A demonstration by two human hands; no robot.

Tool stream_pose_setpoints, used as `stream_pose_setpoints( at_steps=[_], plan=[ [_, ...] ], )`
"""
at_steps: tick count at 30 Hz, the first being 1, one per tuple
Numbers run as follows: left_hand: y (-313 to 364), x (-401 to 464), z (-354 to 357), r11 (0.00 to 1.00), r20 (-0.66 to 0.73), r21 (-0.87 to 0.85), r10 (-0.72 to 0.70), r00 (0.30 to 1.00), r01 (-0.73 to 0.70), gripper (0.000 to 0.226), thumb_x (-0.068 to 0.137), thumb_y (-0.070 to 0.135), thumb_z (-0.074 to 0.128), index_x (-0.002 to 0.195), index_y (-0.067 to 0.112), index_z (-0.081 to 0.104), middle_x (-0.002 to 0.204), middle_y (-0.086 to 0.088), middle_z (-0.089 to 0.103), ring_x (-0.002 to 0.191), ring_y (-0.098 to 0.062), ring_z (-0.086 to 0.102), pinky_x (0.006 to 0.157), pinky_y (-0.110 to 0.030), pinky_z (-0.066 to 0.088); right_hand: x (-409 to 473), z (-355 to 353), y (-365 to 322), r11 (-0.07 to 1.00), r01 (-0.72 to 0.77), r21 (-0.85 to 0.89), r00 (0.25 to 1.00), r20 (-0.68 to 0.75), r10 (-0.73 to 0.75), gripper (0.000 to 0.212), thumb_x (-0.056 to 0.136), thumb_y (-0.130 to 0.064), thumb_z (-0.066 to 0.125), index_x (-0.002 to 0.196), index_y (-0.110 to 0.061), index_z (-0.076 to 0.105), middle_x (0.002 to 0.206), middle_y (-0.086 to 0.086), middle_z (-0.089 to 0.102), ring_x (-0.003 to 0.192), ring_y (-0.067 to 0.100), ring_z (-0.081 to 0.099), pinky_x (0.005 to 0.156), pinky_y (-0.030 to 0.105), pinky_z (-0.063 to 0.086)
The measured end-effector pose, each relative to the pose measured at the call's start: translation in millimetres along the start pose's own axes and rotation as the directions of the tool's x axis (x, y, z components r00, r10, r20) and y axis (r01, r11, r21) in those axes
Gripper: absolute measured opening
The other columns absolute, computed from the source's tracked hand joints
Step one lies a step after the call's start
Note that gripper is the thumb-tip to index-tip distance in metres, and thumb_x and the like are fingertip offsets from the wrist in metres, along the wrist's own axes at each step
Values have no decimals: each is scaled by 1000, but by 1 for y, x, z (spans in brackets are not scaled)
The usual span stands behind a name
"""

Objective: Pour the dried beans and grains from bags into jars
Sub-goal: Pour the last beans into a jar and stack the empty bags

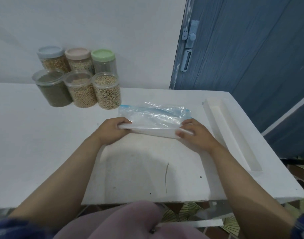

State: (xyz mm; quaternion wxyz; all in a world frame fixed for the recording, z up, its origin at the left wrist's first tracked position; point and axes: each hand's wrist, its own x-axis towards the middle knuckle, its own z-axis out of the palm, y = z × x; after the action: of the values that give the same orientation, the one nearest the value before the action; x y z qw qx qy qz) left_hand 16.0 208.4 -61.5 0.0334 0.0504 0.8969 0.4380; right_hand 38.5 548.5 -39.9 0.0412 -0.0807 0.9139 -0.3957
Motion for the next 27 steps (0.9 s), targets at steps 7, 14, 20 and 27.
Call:
stream_pose_setpoints(
  at_steps=[7, 14, 20, 27],
  plan=[
    [17, -4, 8, 959, -312, -258, -196, 930, 115, 18, 82, 43, 76, 89, 28, 69, 93, 11, 68, 87, -8, 64, 76, -25, 51, -4, -16, -4, 948, -24, 316, 977, -193, 89, 32, 83, -38, 78, 109, -35, 59, 90, -10, 59, 75, 6, 53, 63, 13, 41],
    [32, 0, 6, 963, -395, -222, -235, 888, 156, 39, 81, 40, 78, 107, 22, 56, 79, 7, 58, 75, -6, 57, 60, -13, 38, 13, -3, -16, 966, 37, 257, 914, -399, 71, 20, 97, -29, 60, 114, -28, 49, 81, -7, 54, 67, 5, 51, 57, 12, 39],
    [31, 11, 11, 969, -425, -118, -246, 871, 216, 56, 84, 41, 74, 128, 16, 48, 107, -7, 58, 103, -26, 55, 86, -32, 41, 34, 7, -9, 997, -61, 56, 912, -402, 79, 23, 103, -27, 50, 124, -21, 54, 85, 5, 59, 79, 18, 54, 70, 29, 43],
    [27, 25, 23, 971, -464, 83, -160, 871, 223, 37, 93, 39, 61, 121, 17, 56, 117, -4, 62, 108, -26, 57, 79, -31, 37, 62, 10, -3, 933, -247, -260, 935, -318, 159, 30, 102, -20, 39, 115, -19, 65, 108, 6, 64, 96, 25, 55, 71, 30, 40]
  ],
)
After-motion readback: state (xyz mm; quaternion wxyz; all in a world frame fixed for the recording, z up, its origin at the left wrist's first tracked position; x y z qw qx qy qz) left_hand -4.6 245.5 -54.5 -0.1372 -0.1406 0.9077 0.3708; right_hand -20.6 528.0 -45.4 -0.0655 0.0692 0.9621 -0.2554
